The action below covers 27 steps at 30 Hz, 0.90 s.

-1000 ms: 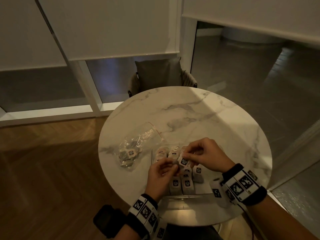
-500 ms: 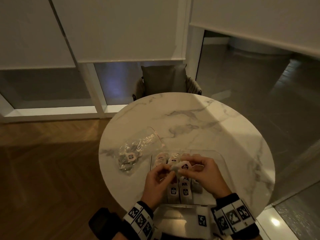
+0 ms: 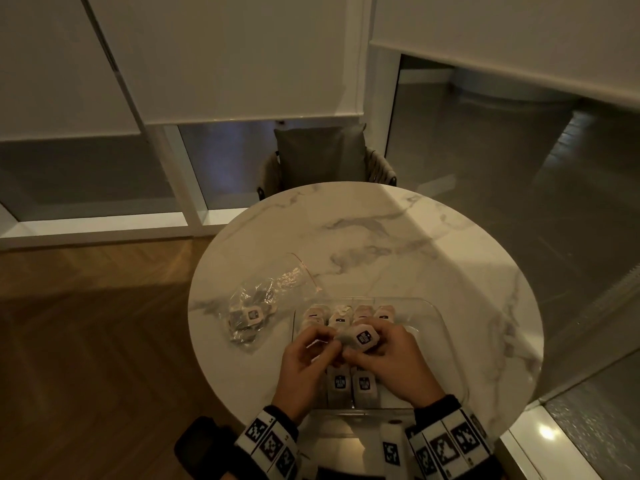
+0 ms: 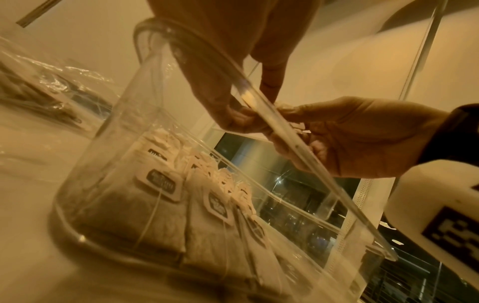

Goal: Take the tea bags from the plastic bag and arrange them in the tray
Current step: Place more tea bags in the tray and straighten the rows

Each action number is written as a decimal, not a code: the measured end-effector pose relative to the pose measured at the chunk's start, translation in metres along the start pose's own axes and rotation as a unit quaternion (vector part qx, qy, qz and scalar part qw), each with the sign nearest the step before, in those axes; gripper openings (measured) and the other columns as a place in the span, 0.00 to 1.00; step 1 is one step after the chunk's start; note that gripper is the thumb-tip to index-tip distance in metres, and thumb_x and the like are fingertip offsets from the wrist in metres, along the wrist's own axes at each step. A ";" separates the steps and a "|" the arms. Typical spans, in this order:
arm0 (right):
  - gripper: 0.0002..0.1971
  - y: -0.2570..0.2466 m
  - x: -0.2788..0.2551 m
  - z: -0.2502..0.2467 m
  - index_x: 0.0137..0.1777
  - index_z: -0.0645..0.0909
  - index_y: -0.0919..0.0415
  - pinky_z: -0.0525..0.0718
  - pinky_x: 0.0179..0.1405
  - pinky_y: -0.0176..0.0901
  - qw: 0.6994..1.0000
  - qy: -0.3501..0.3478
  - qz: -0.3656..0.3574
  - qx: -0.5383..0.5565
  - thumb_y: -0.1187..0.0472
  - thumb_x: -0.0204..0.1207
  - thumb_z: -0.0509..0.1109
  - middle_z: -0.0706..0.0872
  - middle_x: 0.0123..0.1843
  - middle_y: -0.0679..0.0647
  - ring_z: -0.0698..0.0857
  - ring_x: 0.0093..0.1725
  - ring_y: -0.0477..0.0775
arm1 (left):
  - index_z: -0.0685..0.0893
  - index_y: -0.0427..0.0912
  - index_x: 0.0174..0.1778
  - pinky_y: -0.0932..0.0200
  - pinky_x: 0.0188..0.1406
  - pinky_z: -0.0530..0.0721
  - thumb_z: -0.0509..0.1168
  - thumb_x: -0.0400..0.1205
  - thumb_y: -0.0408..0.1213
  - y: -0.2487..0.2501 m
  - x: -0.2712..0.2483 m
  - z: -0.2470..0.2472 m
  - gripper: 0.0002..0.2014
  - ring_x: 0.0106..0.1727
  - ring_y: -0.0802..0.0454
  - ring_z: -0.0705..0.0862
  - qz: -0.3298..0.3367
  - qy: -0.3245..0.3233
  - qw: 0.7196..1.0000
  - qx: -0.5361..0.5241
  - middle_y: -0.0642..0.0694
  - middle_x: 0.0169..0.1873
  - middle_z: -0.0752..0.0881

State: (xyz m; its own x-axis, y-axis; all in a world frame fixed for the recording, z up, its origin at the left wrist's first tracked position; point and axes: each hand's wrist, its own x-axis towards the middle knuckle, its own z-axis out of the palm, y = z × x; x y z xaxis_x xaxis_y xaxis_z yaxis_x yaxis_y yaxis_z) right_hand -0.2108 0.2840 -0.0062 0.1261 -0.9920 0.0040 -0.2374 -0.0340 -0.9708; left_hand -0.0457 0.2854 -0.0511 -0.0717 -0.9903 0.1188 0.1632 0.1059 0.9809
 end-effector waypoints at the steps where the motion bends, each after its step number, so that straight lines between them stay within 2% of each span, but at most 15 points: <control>1: 0.14 -0.001 -0.001 0.001 0.48 0.86 0.54 0.90 0.41 0.40 1.000 0.004 0.005 0.014 0.70 0.67 0.82 0.91 0.42 0.53 0.90 0.43 0.47 | 0.84 0.33 0.47 0.54 0.44 0.86 0.68 0.82 0.30 0.000 0.000 0.000 0.04 0.43 0.43 0.86 0.000 0.001 1.000 -0.004 0.38 0.44 0.86; 4: 0.17 -0.004 0.000 0.004 0.51 0.84 0.53 0.88 0.40 0.35 0.999 0.036 -0.001 0.034 0.71 0.68 0.81 0.90 0.41 0.51 0.89 0.40 0.42 | 0.83 0.30 0.47 0.53 0.43 0.86 0.67 0.82 0.26 0.001 0.001 0.000 0.02 0.40 0.43 0.85 -0.012 0.005 1.000 -0.017 0.41 0.41 0.86; 6: 0.18 -0.002 0.000 0.004 0.56 0.84 0.55 0.88 0.41 0.36 0.997 0.065 -0.014 0.034 0.70 0.68 0.81 0.90 0.39 0.52 0.89 0.38 0.45 | 0.83 0.31 0.48 0.54 0.43 0.87 0.66 0.82 0.25 0.002 0.001 0.000 0.01 0.38 0.42 0.85 -0.024 0.004 0.999 -0.025 0.41 0.39 0.87; 8: 0.19 0.001 0.001 0.005 0.56 0.85 0.54 0.88 0.42 0.37 0.995 0.083 -0.023 0.046 0.71 0.68 0.80 0.90 0.38 0.53 0.89 0.39 0.48 | 0.83 0.32 0.48 0.55 0.42 0.86 0.66 0.83 0.25 0.003 0.000 0.001 0.01 0.39 0.43 0.86 -0.028 0.000 0.999 -0.025 0.42 0.39 0.87; 10: 0.19 0.003 0.001 0.006 0.54 0.85 0.53 0.88 0.43 0.38 0.994 0.087 -0.025 0.054 0.72 0.68 0.80 0.89 0.38 0.53 0.89 0.39 0.48 | 0.83 0.29 0.48 0.55 0.41 0.86 0.66 0.83 0.26 0.003 -0.001 0.001 0.03 0.39 0.43 0.86 -0.031 0.000 0.999 -0.024 0.41 0.39 0.86; 12: 0.18 0.006 0.001 0.008 0.56 0.86 0.56 0.88 0.44 0.39 0.995 0.083 -0.024 0.051 0.72 0.68 0.80 0.90 0.39 0.56 0.89 0.40 0.48 | 0.82 0.26 0.48 0.55 0.40 0.85 0.65 0.83 0.27 0.003 -0.001 0.001 0.05 0.37 0.44 0.85 -0.027 0.002 0.999 -0.025 0.40 0.37 0.86; 16: 0.20 0.011 0.001 0.011 0.59 0.86 0.60 0.88 0.45 0.39 0.995 0.086 -0.021 0.053 0.68 0.67 0.82 0.91 0.44 0.58 0.90 0.43 0.49 | 0.82 0.26 0.47 0.55 0.41 0.85 0.65 0.84 0.26 0.003 -0.002 0.000 0.05 0.36 0.44 0.84 -0.021 0.003 0.999 -0.024 0.41 0.35 0.85; 19: 0.20 0.012 0.001 0.014 0.59 0.86 0.61 0.88 0.44 0.39 0.993 0.102 -0.029 0.054 0.69 0.66 0.82 0.91 0.44 0.58 0.90 0.43 0.49 | 0.83 0.27 0.47 0.54 0.41 0.86 0.66 0.83 0.27 0.005 -0.003 0.000 0.05 0.36 0.43 0.85 -0.025 0.003 0.999 -0.029 0.41 0.36 0.87; 21: 0.20 0.011 0.001 0.015 0.58 0.86 0.60 0.88 0.43 0.39 0.992 0.107 -0.031 0.052 0.71 0.66 0.82 0.91 0.43 0.58 0.90 0.42 0.50 | 0.84 0.27 0.48 0.55 0.39 0.86 0.66 0.83 0.28 0.007 -0.003 0.001 0.06 0.36 0.44 0.85 -0.028 0.007 0.999 -0.037 0.42 0.36 0.88; 24: 0.22 0.010 0.001 0.012 0.56 0.85 0.52 0.88 0.43 0.39 0.995 0.086 -0.023 0.050 0.71 0.65 0.83 0.91 0.41 0.56 0.91 0.41 0.52 | 0.85 0.27 0.46 0.56 0.36 0.84 0.65 0.84 0.30 0.007 -0.003 0.000 0.08 0.34 0.44 0.83 -0.019 -0.001 1.000 -0.019 0.40 0.35 0.86; 27: 0.22 0.005 0.006 0.001 0.55 0.86 0.49 0.88 0.45 0.40 0.998 0.048 -0.020 0.047 0.68 0.63 0.84 0.91 0.46 0.52 0.90 0.45 0.50 | 0.85 0.29 0.47 0.59 0.37 0.83 0.65 0.85 0.29 0.007 -0.003 0.000 0.07 0.36 0.46 0.83 -0.017 -0.020 1.000 0.004 0.41 0.37 0.86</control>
State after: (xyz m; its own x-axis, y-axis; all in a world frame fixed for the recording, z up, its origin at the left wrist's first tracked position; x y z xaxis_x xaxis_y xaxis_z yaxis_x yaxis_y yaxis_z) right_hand -0.2100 0.2784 -0.0109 0.0399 -0.9973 0.0610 -0.1428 -0.0662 -0.9875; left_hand -0.0447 0.2891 -0.0450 -0.1166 -0.9889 0.0916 0.1531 0.0732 0.9855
